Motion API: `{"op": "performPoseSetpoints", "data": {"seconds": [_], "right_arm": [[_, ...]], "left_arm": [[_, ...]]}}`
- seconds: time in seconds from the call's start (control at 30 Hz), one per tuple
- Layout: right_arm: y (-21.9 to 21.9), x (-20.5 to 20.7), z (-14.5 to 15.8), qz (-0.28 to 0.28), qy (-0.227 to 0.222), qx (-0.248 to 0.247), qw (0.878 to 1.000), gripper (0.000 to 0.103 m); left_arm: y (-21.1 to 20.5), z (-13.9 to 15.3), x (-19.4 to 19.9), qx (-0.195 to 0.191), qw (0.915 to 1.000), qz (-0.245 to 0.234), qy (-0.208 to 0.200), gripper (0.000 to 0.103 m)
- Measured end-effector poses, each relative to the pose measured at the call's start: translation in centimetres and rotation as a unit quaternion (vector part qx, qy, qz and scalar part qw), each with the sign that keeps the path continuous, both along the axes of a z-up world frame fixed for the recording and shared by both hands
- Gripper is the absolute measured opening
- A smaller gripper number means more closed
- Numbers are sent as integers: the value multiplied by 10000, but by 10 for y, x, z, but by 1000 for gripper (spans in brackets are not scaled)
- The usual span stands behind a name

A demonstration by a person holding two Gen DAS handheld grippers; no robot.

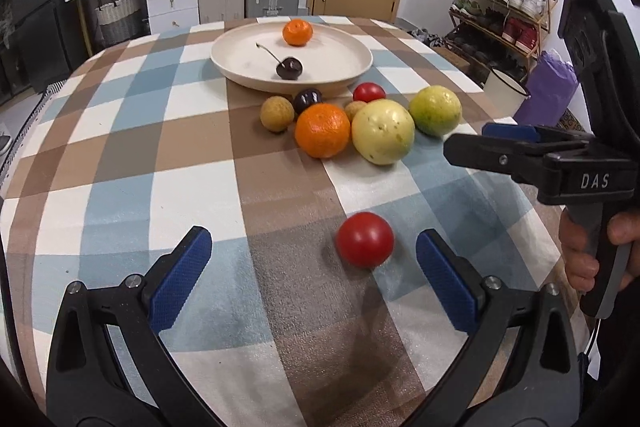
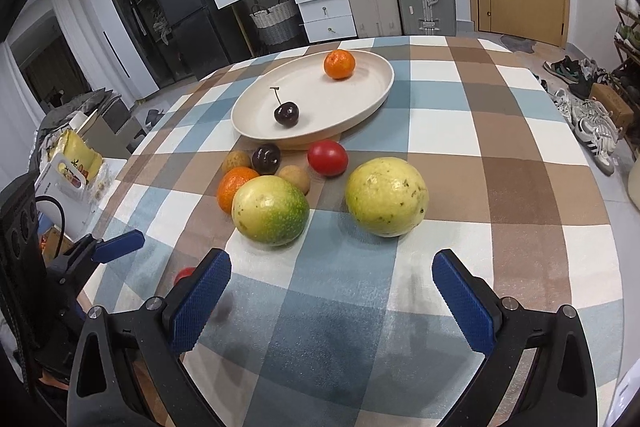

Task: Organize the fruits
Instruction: 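Move the left tool back toward the red tomato on the table, then grasp the red tomato with the left tool while the right tool grasps the green-yellow fruit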

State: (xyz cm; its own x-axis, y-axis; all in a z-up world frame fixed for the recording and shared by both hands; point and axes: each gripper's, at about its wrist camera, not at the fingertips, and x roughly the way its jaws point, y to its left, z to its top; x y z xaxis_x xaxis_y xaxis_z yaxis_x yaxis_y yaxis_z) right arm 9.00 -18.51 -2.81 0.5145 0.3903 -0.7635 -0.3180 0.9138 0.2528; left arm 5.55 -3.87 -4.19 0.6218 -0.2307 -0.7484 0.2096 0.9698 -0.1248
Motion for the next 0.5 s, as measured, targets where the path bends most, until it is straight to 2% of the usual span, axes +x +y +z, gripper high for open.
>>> {"op": "performPoseSetpoints", "data": {"seconds": [0.17, 0.27, 0.37, 0.5], "right_arm": [[6, 0, -3, 104, 20, -21, 9999, 102], [7, 1, -5, 112, 45, 2, 9999, 102], [8, 2, -7, 129, 63, -14, 9999, 102], [8, 2, -8, 131, 82, 17, 9999, 102]], "left_arm": [[-3, -7, 4, -57, 9998, -124, 127, 99], [-3, -7, 6, -154, 9996, -181, 160, 89], [-4, -7, 5, -278, 9991, -264, 165, 76], [-6, -7, 3, -454, 9977, -468, 191, 39]]}}
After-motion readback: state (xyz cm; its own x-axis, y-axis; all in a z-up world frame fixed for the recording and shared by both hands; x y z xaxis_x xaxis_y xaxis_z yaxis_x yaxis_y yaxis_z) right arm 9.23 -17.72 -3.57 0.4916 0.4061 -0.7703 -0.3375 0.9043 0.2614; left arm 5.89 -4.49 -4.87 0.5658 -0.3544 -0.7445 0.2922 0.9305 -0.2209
